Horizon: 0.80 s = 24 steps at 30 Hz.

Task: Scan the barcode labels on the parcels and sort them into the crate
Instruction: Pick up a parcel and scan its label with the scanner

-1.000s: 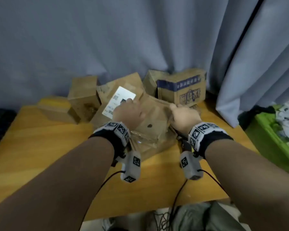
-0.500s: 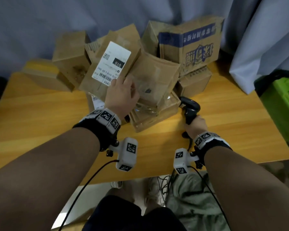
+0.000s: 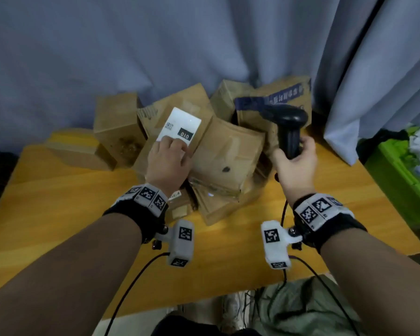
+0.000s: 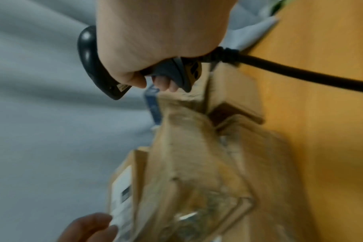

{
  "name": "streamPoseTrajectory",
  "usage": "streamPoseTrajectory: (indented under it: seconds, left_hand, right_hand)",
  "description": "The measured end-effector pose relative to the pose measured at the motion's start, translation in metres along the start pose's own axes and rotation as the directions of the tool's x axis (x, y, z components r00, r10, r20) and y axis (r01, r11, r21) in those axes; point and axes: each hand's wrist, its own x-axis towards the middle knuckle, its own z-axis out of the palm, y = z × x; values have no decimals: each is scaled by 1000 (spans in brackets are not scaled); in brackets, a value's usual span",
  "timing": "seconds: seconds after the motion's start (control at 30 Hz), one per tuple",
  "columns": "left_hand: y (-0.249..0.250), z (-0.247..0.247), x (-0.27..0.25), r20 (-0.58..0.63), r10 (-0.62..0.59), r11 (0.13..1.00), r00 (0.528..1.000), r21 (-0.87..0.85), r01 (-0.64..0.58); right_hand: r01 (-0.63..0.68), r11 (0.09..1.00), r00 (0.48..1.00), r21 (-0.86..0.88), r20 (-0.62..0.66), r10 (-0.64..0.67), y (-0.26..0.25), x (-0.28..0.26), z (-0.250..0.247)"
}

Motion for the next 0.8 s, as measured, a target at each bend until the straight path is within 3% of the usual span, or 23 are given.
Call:
streamPoseTrajectory:
  seconds: [0.1, 0.2, 0.33, 0.4, 0.53, 0.67, 0.73, 0.8]
  left_hand:
    - [-24, -16, 9, 36, -225, 973, 974, 55, 223]
    - [-47, -28, 12, 99, -398, 917, 912, 50, 395]
    - [-79, -31, 14, 334, -533, 795, 778, -117, 595]
    - [-93, -27, 11, 422, -552, 727, 719, -180, 663]
    - [-106, -20, 1, 557, -514, 598, 652, -313, 738]
    - [-108, -16, -10, 661, -486, 365, 572, -442, 819]
    - [-109, -22, -15, 665, -469, 202, 581, -559, 804]
    - [-111, -37, -19, 611, -471, 76, 636, -690, 720]
  right_hand:
    - [159, 979, 979, -129, 146, -140, -46, 6, 29]
    - [173, 971, 955, -166, 270, -123, -69, 7, 69]
    - [147, 959, 945, -241, 319, -65, -77, 11, 111]
    - [151, 951, 944, -270, 325, -57, -81, 17, 123]
    - [166, 937, 919, -306, 392, -35, -93, 32, 139]
    - [149, 940, 846, -309, 531, 40, -95, 32, 150]
    - [100, 960, 844, -260, 533, 56, -92, 27, 151]
    - [42, 986, 862, -163, 506, 47, -92, 22, 148]
